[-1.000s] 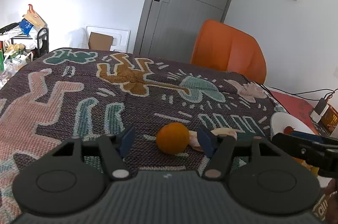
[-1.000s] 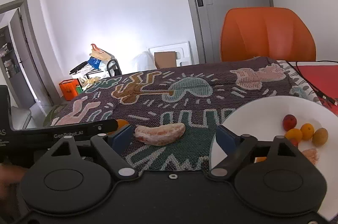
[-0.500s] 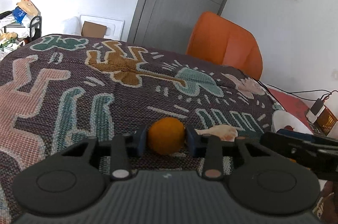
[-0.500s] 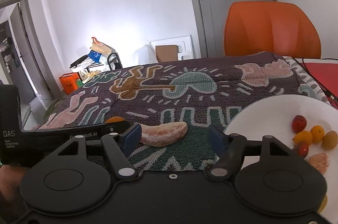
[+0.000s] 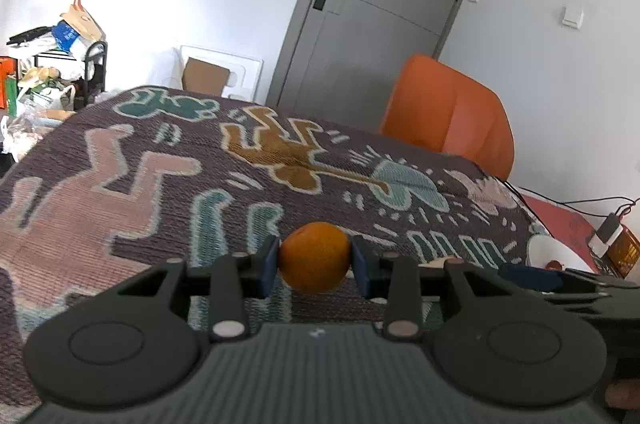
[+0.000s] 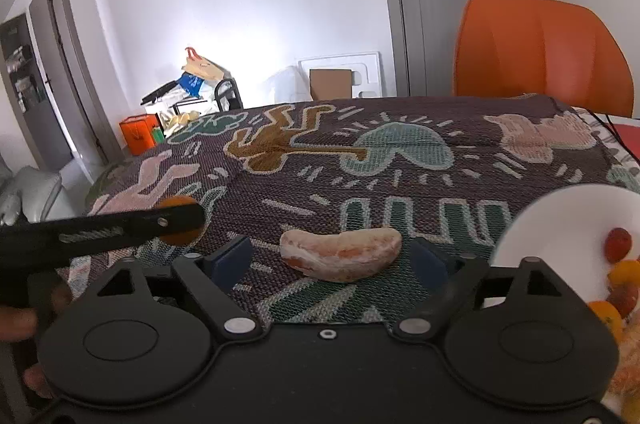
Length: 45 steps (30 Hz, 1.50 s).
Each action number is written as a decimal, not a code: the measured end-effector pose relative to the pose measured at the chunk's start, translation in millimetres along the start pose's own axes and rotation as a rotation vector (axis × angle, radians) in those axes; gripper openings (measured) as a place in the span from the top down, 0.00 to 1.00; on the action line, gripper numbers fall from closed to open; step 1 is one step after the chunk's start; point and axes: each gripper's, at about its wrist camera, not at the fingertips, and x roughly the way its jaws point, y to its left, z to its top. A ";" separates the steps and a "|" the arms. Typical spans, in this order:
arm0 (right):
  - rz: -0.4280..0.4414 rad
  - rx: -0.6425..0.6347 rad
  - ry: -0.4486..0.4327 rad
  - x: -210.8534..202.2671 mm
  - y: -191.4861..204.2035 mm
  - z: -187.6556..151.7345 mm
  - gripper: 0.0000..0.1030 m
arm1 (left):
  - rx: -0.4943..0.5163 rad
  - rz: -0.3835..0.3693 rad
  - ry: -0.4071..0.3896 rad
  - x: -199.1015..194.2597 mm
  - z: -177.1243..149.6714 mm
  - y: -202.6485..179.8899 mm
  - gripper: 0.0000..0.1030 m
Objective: Organize fruits
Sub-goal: 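Grasp the last orange with the left gripper while the right grasps the peeled tangerine segment, then carry the orange and tangerine segment to the white plate and release both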
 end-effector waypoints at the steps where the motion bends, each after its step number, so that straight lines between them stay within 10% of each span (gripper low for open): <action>1: -0.004 -0.003 0.003 2.0 1.2 -0.2 0.09 | -0.001 0.004 -0.007 -2.6 0.8 2.0 0.64; 21: -0.154 -0.109 0.082 50.8 21.2 4.8 0.00 | -0.033 0.044 -0.046 -34.0 2.6 41.2 0.64; 29: -0.149 -0.118 0.106 53.6 24.3 5.4 0.17 | -0.019 0.034 -0.049 -40.6 3.7 38.4 0.64; 45: -0.100 -0.092 -0.039 -9.2 22.4 8.9 0.19 | 0.025 -0.005 -0.059 -48.1 3.4 11.8 0.64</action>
